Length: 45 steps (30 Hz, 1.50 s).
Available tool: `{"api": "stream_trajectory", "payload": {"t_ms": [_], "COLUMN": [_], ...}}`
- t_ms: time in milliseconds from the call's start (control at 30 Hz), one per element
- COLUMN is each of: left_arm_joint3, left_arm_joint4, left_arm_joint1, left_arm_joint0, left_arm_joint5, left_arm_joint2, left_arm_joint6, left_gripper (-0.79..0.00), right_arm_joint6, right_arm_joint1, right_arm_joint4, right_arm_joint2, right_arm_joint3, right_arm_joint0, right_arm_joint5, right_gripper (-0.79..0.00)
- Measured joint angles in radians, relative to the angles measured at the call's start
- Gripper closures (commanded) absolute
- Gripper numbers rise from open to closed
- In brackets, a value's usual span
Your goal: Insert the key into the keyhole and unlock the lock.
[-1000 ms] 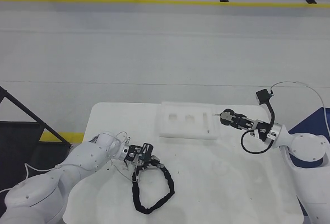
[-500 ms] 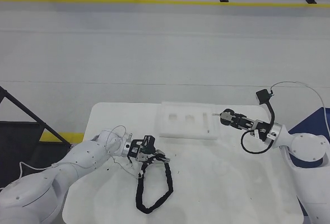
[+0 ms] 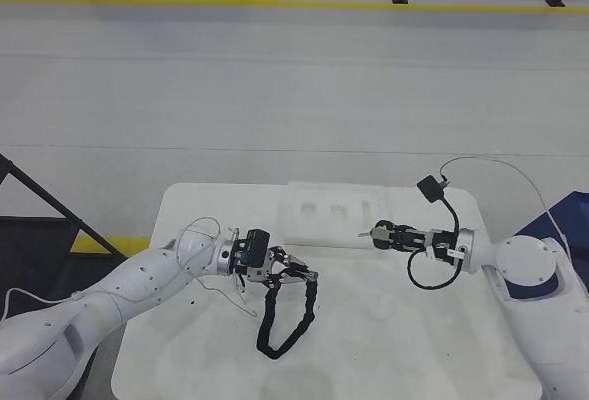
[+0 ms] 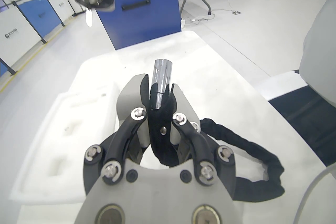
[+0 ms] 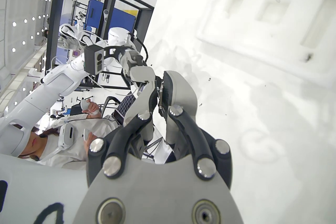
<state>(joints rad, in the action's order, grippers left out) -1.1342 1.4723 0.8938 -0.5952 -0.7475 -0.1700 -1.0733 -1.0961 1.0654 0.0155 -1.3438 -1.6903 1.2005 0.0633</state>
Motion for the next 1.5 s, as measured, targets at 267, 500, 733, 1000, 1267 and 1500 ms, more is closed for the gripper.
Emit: {"api": "stream_trajectory", "payload": {"t_ms": [267,500,733,1000,1267,1500], "left_arm_joint3": [-0.066,-0.065,-0.065,-0.065,-0.065,-0.043], "left_arm_joint4": [-0.038,-0.037,-0.037,-0.037,-0.124,-0.149], "left_arm_joint1": [-0.017,-0.017,-0.017,-0.017,-0.015,-0.004], "left_arm_joint0": [0.009,0.009,0.009,0.009,-0.039,-0.072], "left_arm_joint5": [0.028,0.028,0.028,0.028,0.027,0.023], "left_arm_joint2": [0.000,0.000,0.000,0.000,-0.027,-0.065], "left_arm_joint6": [-0.029,-0.028,-0.028,-0.028,-0.024,-0.022], "left_gripper": [0.000,0.000,0.000,0.000,0.000,0.000], "right_arm_joint6": [-0.026,-0.026,-0.026,-0.026,-0.003,-0.017], "right_arm_joint1": [-0.004,-0.004,-0.004,-0.004,-0.007,-0.013], "right_arm_joint4": [-0.024,-0.023,-0.023,-0.023,-0.021,-0.026], "right_arm_joint2": [0.006,0.006,0.006,0.006,0.002,0.000], "right_arm_joint3": [-0.042,-0.041,-0.041,-0.041,-0.055,-0.070], "right_arm_joint0": [0.015,0.015,0.015,0.015,0.030,0.043], "right_arm_joint5": [-0.020,-0.019,-0.019,-0.019,-0.024,-0.032], "right_gripper": [0.000,0.000,0.000,0.000,0.000,0.000]}}
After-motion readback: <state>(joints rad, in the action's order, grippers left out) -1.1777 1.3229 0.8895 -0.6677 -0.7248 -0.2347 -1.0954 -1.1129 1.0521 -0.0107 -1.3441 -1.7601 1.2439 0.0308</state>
